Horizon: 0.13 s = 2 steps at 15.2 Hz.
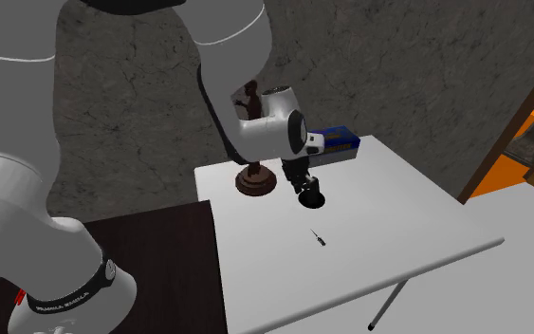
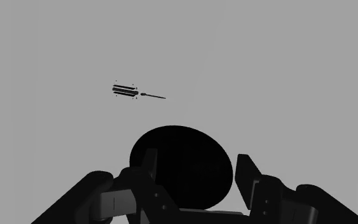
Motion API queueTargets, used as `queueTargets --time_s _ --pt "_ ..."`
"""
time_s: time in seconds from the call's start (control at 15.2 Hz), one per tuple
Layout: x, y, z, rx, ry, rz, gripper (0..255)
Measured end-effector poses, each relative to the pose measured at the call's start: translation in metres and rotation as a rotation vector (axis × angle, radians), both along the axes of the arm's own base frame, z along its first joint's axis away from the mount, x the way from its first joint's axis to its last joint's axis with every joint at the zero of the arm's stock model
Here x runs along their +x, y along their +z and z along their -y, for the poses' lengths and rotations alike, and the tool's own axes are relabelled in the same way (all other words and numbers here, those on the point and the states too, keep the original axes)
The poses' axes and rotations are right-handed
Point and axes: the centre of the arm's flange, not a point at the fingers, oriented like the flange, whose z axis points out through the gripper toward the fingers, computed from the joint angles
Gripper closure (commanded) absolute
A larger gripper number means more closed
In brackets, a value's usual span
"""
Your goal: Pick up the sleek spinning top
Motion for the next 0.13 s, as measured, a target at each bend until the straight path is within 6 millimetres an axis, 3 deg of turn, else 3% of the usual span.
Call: queueTargets --time_s 0.13 --pt "-0.0004 0.0077 0.0003 0.000 0.000 0.000 255"
